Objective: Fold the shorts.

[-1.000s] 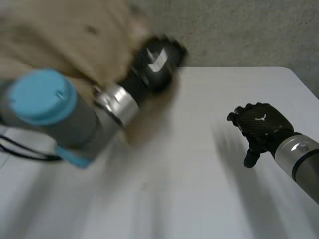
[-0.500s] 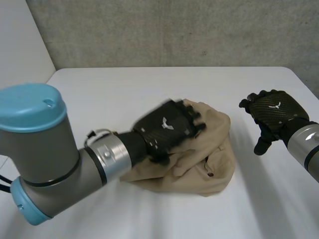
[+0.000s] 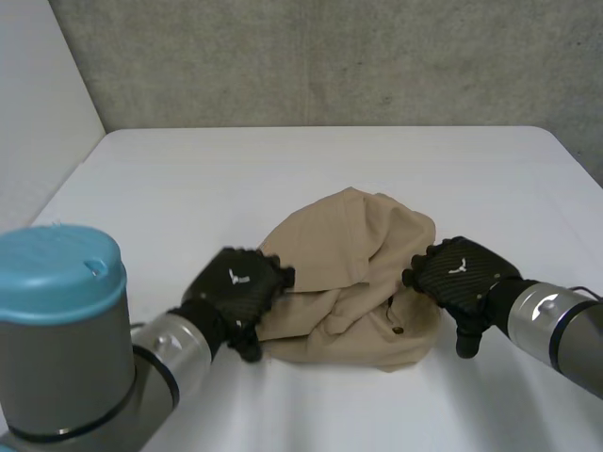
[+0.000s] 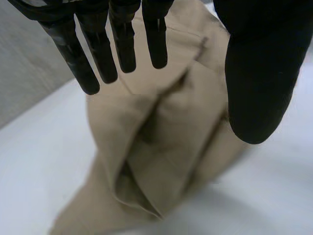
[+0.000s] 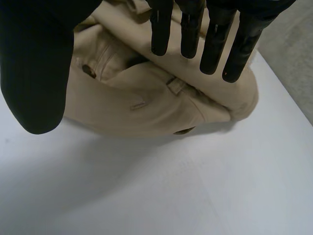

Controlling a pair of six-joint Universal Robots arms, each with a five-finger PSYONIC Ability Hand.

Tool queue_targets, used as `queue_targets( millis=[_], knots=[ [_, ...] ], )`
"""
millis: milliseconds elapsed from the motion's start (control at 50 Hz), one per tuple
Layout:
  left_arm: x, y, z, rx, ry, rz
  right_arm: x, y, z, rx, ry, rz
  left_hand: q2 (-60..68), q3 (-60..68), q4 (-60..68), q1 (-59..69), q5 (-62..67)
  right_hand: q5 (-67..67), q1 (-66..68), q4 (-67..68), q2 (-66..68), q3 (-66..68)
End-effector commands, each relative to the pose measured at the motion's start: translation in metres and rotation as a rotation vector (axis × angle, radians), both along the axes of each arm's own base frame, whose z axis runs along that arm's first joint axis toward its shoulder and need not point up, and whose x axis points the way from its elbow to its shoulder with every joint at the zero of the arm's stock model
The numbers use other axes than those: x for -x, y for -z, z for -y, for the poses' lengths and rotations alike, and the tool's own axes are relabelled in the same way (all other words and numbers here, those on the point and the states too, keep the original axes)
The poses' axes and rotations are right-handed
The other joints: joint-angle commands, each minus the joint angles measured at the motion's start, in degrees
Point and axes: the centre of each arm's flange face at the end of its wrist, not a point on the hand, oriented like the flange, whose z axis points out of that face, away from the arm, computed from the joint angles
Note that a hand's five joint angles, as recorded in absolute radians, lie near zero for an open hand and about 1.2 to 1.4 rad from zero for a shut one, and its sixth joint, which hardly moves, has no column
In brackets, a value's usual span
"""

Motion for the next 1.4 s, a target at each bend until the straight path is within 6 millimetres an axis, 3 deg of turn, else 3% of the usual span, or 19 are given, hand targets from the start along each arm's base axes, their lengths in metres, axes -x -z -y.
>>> queue_targets(
  millis=[20,260,380,420,500,560,640,660,680,720,740,760,840,900,980,1060,1160,1300,1400],
  knots=[
    [-0.002,0.014,-0.009,-0.036,0.011,0.036,-0.007,0.018,0.007,0.039,-0.072,-0.011,5.2,5.3,5.2,5.1,4.9,4.4,6.8,4.0,4.8,4.1],
    [0.007,0.051,0.01,-0.066,-0.01,0.082,-0.014,0.049,0.025,0.081,-0.122,-0.057,3.9,3.9,3.8,3.7,3.6,11.9,14.3,11.6,12.3,11.7],
    [0.012,0.06,0.03,0.008,-0.097,0.08,-0.02,0.048,0.031,0.125,-0.132,-0.043,5.9,5.9,5.8,5.7,5.6,54.8,57.1,54.4,55.2,54.5],
    [0.014,0.061,0.033,0.025,-0.107,0.074,-0.02,0.047,0.032,0.131,-0.131,-0.041,10.7,10.8,10.7,10.6,10.5,61.7,64.1,61.3,62.1,61.4],
    [0.02,0.063,0.038,0.044,-0.106,0.064,-0.021,0.042,0.032,0.143,-0.126,-0.034,53.5,53.6,53.5,53.4,53.3,61.7,64.1,61.3,62.1,61.4],
    [0.024,0.051,0.04,0.074,-0.102,0.048,-0.022,0.021,0.03,0.202,-0.12,-0.015,55.7,55.7,55.6,55.5,55.4,61.7,64.1,61.3,62.1,61.4],
    [0.024,-0.003,0.041,0.2,-0.104,-0.049,-0.022,-0.03,0.027,0.323,-0.086,0.067,55.7,55.7,55.6,55.5,55.4,61.7,64.1,61.3,62.1,61.4],
    [0.023,-0.017,0.04,0.233,-0.105,-0.076,-0.022,-0.054,0.027,0.371,-0.068,0.11,55.7,55.7,55.6,55.5,55.4,61.7,64.1,61.3,62.1,61.4],
    [0.02,-0.046,0.038,0.301,-0.112,-0.127,-0.021,-0.065,0.026,0.387,-0.057,0.132,55.7,55.7,55.6,55.5,55.4,61.7,64.1,61.3,62.1,61.4],
    [0.017,-0.075,0.035,0.372,-0.114,-0.183,-0.019,-0.088,0.025,0.414,-0.034,0.173,55.7,55.7,55.6,55.5,55.4,61.7,64.1,61.3,62.1,61.4],
    [0.015,-0.09,0.032,0.407,-0.117,-0.213,-0.017,-0.113,0.022,0.442,-0.018,0.213,55.7,55.7,55.6,55.5,55.4,61.7,64.1,61.3,62.1,61.4],
    [0.01,-0.121,0.028,0.475,-0.123,-0.274,-0.015,-0.127,0.02,0.46,-0.01,0.232,55.7,55.7,55.6,55.5,55.4,61.7,64.1,61.3,62.1,61.4],
    [-0.003,-0.179,0.014,0.606,-0.137,-0.389,-0.01,-0.184,0.007,0.522,0.009,0.331,55.7,55.7,55.6,55.5,55.4,61.7,64.1,61.3,62.1,61.4],
    [-0.008,-0.198,0.009,0.65,-0.143,-0.426,-0.009,-0.216,0.001,0.543,0.015,0.406,55.7,55.7,55.6,55.5,55.4,61.7,64.1,61.3,62.1,61.4],
    [-0.014,-0.213,0.014,0.688,-0.171,-0.448,-0.008,-0.238,-0.001,0.556,0.031,0.471,55.7,55.7,55.6,55.5,55.4,61.7,64.1,61.3,62.1,61.4],
    [-0.018,-0.207,0.03,0.681,-0.209,-0.418,-0.01,-0.239,0.008,0.55,0.068,0.481,55.7,55.7,55.6,55.5,55.4,61.7,64.1,61.3,62.1,61.4],
    [-0.002,-0.156,0.06,0.554,-0.21,-0.305,-0.025,-0.221,0.016,0.489,0.071,0.466,55.7,55.7,55.6,55.5,55.4,61.7,64.1,61.3,62.1,61.4],
    [0.007,-0.079,0.113,0.401,-0.259,-0.161,-0.074,-0.149,0.024,0.259,0.003,0.402,55.7,55.7,55.6,55.5,55.4,61.7,64.1,61.3,62.1,61.4],
    [0.005,-0.037,0.154,0.338,-0.31,-0.099,-0.096,-0.101,0.036,0.153,0.054,0.363,55.7,55.7,55.6,55.5,55.4,61.7,64.1,61.3,62.1,61.4]
  ],
)
